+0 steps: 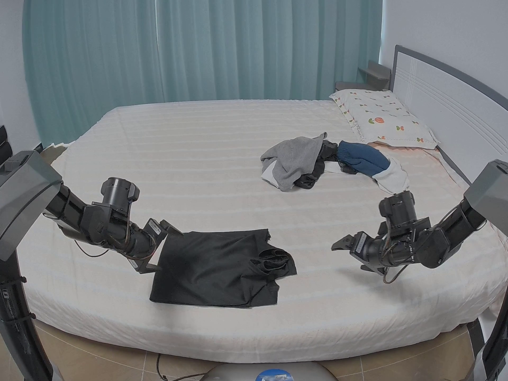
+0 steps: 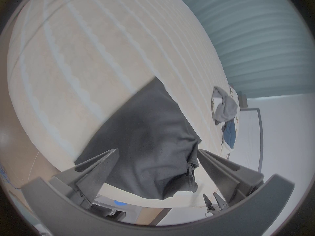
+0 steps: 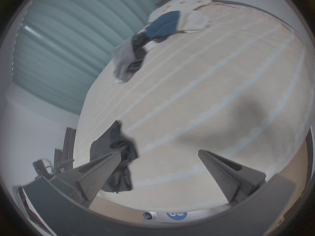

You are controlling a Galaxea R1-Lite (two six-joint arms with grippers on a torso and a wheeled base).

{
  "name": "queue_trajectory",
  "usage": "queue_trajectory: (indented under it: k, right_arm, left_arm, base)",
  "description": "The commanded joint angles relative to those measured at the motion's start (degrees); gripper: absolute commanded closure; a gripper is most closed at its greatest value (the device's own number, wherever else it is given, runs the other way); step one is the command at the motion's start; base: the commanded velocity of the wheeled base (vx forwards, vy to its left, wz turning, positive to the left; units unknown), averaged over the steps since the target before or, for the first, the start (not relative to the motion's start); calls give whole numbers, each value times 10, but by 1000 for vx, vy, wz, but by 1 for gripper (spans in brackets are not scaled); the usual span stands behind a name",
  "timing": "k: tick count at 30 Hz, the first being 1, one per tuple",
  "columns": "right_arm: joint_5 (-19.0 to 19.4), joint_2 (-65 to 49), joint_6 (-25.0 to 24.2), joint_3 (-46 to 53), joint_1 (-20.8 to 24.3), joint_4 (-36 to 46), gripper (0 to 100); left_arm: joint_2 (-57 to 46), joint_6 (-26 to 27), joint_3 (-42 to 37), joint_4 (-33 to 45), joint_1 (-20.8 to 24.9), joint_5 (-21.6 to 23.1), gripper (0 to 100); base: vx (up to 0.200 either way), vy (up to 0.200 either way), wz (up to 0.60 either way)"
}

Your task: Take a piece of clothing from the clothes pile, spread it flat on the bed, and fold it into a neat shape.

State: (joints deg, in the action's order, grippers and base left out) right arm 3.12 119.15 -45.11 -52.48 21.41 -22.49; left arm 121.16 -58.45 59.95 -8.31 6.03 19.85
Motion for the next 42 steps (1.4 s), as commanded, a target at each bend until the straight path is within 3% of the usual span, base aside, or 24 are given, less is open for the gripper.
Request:
queue_trajectory:
  k: [1,13,19,34,42]
  right_arm:
    - [-37,9,17,-57,70,35,0]
    - [-117,91,84,-161,98,134,0]
    - [-137,104,104,-158,92,144,0]
    - [-132,8,160,12,23,163,0]
    - [-125,1,161,95,-9,79,0]
  left_arm:
    - [7,0,-24,-14,-37,25,0]
    - [6,1,-50,-53,-38,22,0]
    - [7,2,-63,-77,-36,20,0]
    - [7,2,-63,-78,-36,20,0]
    - [7,2,-63,-78,-35,13,0]
  base:
    - [0,200,0]
    - [0,200,0]
    - [0,0,0]
    - [0,0,0]
    - [0,0,0]
